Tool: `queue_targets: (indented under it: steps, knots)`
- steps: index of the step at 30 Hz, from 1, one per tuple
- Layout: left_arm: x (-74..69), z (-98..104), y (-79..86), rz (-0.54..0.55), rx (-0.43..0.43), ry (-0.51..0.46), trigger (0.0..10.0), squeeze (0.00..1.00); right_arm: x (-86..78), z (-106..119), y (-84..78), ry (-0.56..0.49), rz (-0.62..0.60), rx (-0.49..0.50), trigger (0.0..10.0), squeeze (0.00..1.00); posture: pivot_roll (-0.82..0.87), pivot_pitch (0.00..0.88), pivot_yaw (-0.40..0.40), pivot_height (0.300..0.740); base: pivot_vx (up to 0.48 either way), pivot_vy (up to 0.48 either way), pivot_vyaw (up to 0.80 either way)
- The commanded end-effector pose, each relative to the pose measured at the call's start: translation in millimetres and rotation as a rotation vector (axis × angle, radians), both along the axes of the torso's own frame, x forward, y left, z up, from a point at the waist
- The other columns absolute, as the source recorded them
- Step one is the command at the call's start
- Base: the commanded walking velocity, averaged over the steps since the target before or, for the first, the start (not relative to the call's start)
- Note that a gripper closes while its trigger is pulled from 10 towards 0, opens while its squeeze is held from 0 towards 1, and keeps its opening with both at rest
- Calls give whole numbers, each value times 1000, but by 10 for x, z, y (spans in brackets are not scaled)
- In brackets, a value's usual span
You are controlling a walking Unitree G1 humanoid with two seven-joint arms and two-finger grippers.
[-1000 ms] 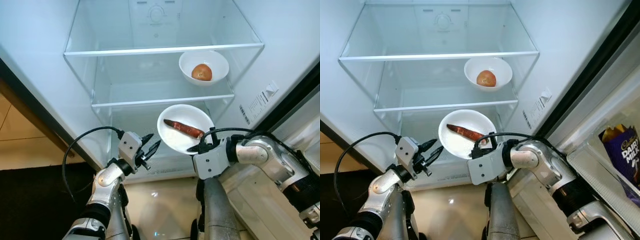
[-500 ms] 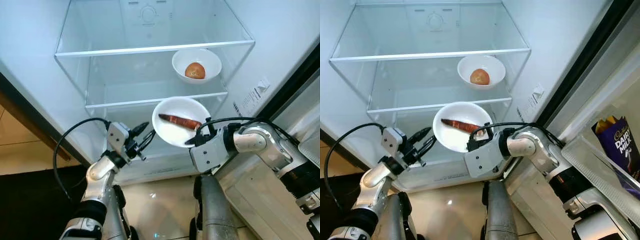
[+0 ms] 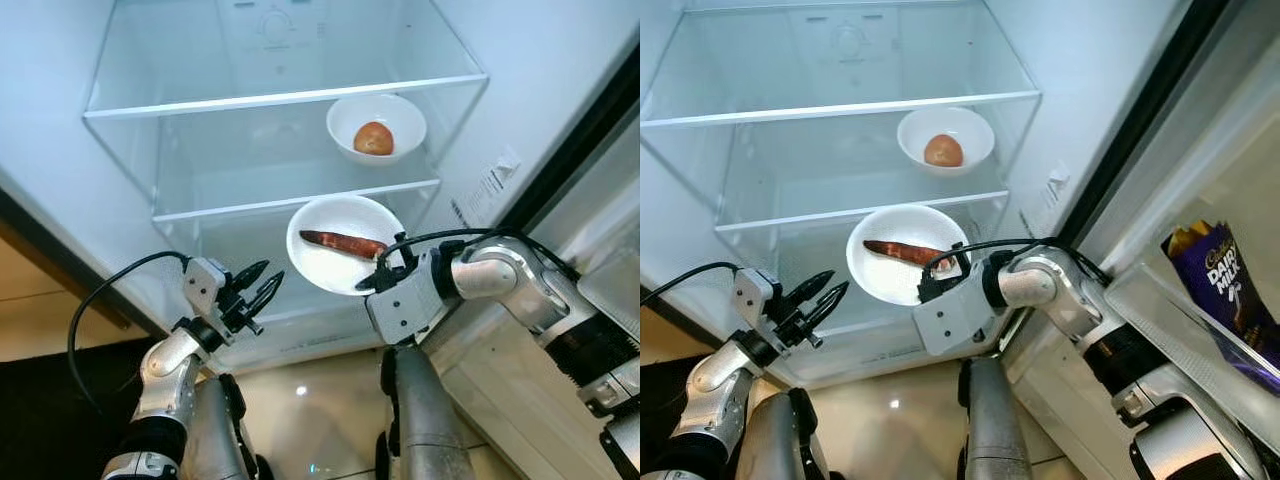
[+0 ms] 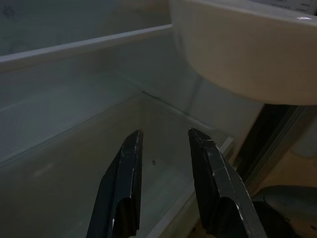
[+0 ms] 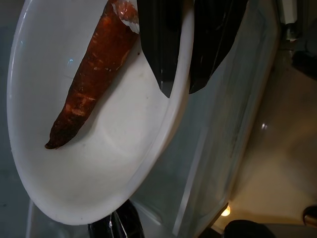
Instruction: Restocking fridge
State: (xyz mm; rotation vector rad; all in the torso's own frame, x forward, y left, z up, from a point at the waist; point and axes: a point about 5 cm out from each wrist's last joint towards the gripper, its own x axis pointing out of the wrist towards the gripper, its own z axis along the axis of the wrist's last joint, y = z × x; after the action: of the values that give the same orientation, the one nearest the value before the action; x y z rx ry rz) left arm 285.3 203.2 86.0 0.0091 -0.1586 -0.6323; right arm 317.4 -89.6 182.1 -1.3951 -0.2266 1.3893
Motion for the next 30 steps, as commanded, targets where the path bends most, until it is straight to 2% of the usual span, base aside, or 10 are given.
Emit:
queue_targets:
  steps: [1, 3, 8, 11, 13, 17, 22, 26, 29, 30]
  knots:
    - [-40, 11, 119, 50, -12, -5, 10000, 0, 21, 237, 71, -89, 67, -23, 10000, 0, -42, 216, -88, 485, 0, 0, 0]
    - [-13, 24, 3, 47, 9, -26, 10000, 0, 49, 230, 108, -94, 74, -29, 10000, 0, -35, 214, -89, 485, 0, 0, 0]
    - [35, 18, -83, 60, 25, -29, 10000, 0, 69, 225, 140, -97, 77, -30, 10000, 0, -35, 215, -84, 485, 0, 0, 0]
    - [106, -2, -232, 117, 71, -46, 10000, 0, 83, 210, 171, -105, 84, -38, 10000, 0, -25, 221, -67, 485, 0, 0, 0]
    - [114, -12, -270, 129, 79, -50, 10000, 0, 86, 207, 180, -108, 87, -41, 10000, 0, -25, 221, -67, 485, 0, 0, 0]
    - [112, -98, -384, 219, 48, -24, 10000, 0, 118, 211, 209, -119, 93, -48, 10000, 0, -12, 224, -44, 485, 0, 0, 0]
    - [55, -226, -412, 298, 38, 15, 10000, 0, 138, 209, 232, -127, 97, -49, 10000, 0, -10, 220, -37, 485, 0, 0, 0]
    - [21, -258, -408, 325, 45, 11, 10000, 0, 143, 203, 237, -129, 99, -50, 10000, 0, -7, 217, -32, 485, 0, 0, 0]
    - [-4, -288, -271, 427, 84, -5, 10000, 0, 152, 201, 233, -134, 100, -56, 10000, 0, -5, 214, -20, 485, 0, 0, 0]
    - [-4, -288, -271, 427, 84, -5, 10000, 0, 152, 201, 233, -134, 100, -56, 10000, 0, -5, 214, -20, 485, 0, 0, 0]
